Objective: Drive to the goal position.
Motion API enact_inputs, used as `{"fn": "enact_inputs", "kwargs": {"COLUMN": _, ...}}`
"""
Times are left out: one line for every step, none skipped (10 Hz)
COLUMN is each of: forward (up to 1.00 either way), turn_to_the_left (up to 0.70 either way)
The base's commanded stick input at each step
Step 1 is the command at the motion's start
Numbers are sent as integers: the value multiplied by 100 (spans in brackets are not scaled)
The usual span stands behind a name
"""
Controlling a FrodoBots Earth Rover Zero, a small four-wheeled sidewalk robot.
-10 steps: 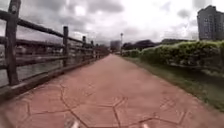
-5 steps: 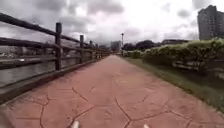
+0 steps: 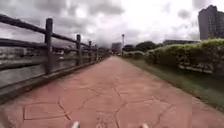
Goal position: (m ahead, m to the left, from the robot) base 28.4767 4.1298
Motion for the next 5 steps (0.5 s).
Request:
{"fn": "enact_inputs", "kwargs": {"forward": 100, "turn_to_the_left": 0}}
{"fn": "enact_inputs", "kwargs": {"forward": 100, "turn_to_the_left": 0}}
{"fn": "enact_inputs", "kwargs": {"forward": 100, "turn_to_the_left": 0}}
{"fn": "enact_inputs", "kwargs": {"forward": 100, "turn_to_the_left": 0}}
{"fn": "enact_inputs", "kwargs": {"forward": 100, "turn_to_the_left": 0}}
